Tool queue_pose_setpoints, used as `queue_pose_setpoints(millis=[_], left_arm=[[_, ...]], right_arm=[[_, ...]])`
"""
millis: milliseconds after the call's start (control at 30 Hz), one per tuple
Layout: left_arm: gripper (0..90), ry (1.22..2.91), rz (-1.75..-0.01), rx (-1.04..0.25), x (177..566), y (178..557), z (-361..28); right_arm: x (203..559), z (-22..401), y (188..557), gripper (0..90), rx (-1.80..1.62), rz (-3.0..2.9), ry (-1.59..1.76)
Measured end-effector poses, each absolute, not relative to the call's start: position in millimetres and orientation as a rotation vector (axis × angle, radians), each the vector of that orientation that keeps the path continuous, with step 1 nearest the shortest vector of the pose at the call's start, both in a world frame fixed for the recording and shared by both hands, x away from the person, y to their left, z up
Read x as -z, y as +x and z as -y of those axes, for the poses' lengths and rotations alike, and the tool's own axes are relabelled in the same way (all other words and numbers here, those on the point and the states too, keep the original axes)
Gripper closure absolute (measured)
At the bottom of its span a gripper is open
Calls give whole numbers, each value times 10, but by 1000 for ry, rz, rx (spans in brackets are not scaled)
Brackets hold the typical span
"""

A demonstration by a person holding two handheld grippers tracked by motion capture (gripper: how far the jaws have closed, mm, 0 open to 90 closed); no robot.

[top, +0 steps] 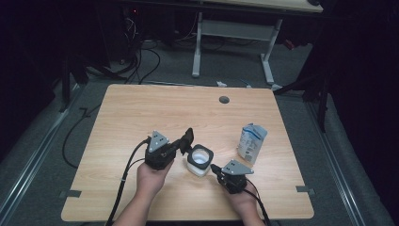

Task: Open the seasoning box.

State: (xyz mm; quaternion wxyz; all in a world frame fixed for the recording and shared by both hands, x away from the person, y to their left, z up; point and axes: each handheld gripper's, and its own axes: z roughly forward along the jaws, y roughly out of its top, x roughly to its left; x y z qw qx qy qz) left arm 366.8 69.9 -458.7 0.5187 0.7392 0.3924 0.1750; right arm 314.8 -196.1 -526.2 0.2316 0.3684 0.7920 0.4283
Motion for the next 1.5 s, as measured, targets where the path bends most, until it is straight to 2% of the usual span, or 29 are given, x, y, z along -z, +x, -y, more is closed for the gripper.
queue_pose_setpoints(millis=[1033,1500], left_arm=[[900,1795,-878,-387,4642,3529,-526],[900,1790,-910,-402,4721,3506,-611]], right_arm=[[5263,1960,3149,900,-1170,-2178,1011],[5254,1980,3143,900,-1165,-2173,1014]])
